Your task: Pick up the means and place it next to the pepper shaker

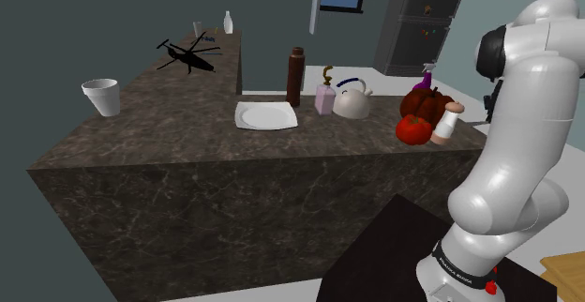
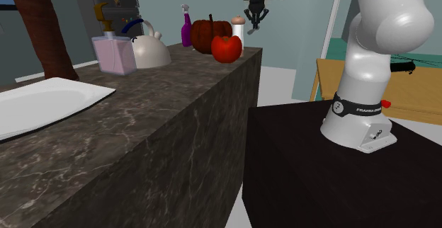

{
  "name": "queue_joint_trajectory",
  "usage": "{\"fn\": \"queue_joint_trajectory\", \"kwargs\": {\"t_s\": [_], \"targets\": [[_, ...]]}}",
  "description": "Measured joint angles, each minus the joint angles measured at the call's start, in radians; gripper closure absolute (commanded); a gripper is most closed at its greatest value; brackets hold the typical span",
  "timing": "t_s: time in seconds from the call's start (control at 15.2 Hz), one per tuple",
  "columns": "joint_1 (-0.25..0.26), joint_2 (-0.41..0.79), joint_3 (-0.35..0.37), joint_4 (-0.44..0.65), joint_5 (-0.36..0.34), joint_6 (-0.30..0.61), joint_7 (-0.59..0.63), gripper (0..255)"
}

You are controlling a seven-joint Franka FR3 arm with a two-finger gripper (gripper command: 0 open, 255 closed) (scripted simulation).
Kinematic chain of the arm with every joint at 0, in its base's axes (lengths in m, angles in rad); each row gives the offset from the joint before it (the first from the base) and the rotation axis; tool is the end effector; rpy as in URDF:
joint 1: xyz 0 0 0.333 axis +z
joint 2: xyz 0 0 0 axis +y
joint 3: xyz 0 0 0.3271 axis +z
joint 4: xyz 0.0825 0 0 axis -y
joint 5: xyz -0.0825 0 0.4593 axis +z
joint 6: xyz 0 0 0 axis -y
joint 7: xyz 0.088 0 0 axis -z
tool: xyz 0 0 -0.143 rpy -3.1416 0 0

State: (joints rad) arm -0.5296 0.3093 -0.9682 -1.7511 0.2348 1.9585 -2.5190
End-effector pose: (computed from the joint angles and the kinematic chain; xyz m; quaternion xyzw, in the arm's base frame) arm 0.1096 -0.6840 0.4094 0.8861 0.4629 -0.0238 0.0104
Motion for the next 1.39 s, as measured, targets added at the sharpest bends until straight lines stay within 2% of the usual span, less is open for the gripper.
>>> {"fn": "queue_joint_trajectory", "kwargs": {"t_s": [1.06, 1.39], "targets": [[-0.034, 0.082, 0.052, -0.131, 0.088, 0.183, -0.053, 255], [-0.039, 0.092, 0.058, -0.137, 0.097, 0.196, -0.059, 255]]}}
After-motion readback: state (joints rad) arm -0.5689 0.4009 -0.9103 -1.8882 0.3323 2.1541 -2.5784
